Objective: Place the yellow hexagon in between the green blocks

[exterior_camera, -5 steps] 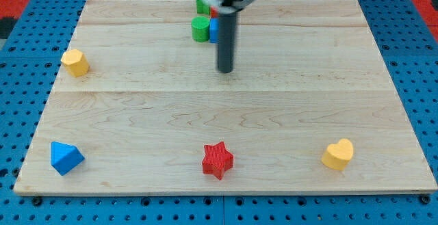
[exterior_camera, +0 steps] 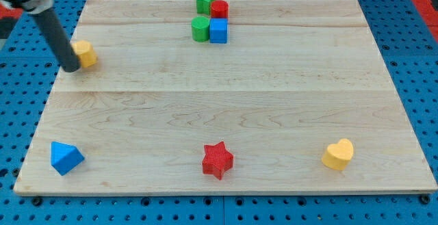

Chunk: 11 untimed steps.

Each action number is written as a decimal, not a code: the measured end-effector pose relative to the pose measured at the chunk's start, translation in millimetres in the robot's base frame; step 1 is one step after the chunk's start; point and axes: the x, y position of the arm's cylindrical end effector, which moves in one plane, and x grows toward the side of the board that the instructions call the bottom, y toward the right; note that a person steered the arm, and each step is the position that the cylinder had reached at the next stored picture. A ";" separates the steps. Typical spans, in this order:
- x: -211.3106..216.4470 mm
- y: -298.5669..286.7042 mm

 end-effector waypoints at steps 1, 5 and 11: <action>-19.0 42.0; -49.6 -17.0; -126.7 117.5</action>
